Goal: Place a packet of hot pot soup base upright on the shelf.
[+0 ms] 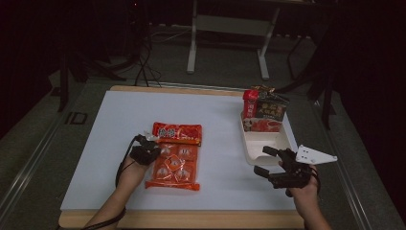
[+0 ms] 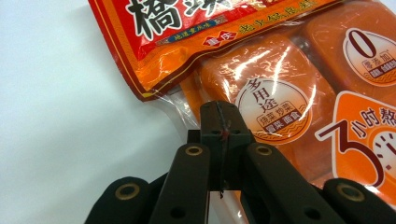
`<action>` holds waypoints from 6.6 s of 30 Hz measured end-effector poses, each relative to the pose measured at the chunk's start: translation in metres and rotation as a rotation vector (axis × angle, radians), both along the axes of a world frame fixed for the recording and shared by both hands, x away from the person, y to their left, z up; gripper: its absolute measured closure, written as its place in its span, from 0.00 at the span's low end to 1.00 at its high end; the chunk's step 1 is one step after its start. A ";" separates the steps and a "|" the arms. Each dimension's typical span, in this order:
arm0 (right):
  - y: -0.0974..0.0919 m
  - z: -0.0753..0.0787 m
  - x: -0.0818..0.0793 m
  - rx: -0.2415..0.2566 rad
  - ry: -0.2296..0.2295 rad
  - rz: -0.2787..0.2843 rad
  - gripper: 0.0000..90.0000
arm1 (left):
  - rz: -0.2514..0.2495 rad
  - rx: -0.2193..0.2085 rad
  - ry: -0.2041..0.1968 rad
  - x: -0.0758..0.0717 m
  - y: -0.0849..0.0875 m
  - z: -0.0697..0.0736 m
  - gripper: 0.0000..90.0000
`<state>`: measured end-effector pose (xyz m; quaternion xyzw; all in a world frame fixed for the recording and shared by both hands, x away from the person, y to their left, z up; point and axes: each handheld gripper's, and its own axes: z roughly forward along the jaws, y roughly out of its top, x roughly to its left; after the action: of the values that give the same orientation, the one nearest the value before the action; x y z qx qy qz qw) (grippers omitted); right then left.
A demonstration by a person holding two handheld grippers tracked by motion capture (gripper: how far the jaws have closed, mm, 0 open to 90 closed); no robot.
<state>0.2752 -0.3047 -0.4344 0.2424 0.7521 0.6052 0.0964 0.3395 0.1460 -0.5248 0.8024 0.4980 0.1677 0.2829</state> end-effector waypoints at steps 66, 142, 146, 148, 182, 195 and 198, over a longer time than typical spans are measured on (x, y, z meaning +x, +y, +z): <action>0.004 0.002 -0.005 -0.054 -0.069 0.012 0.17 | -0.102 -0.139 -0.009 -0.051 0.005 0.021 1.00; 0.016 -0.002 -0.011 -0.112 -0.043 0.036 0.12 | -0.043 -0.227 -0.036 0.072 -0.004 -0.007 0.42; 0.015 -0.003 -0.010 -0.107 -0.036 0.033 0.14 | -0.041 -0.248 -0.018 0.078 -0.004 -0.011 0.44; 0.015 -0.003 -0.009 -0.106 -0.035 0.035 0.14 | -0.044 -0.253 -0.007 0.079 -0.006 -0.013 0.47; 0.015 -0.004 -0.006 -0.104 -0.013 0.026 0.15 | -0.124 -0.026 -0.059 0.066 -0.049 0.011 1.00; 0.012 -0.001 -0.005 -0.080 -0.049 -0.002 0.15 | -0.172 -0.081 -0.154 0.045 -0.043 0.044 1.00; 0.013 0.000 -0.005 -0.097 -0.051 -0.017 0.16 | -0.181 -0.106 -0.182 0.040 -0.041 0.053 1.00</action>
<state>0.2705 -0.2914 -0.4349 0.2285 0.7758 0.5731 0.1324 0.3790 0.1047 -0.4720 0.8093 0.4043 0.1871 0.3829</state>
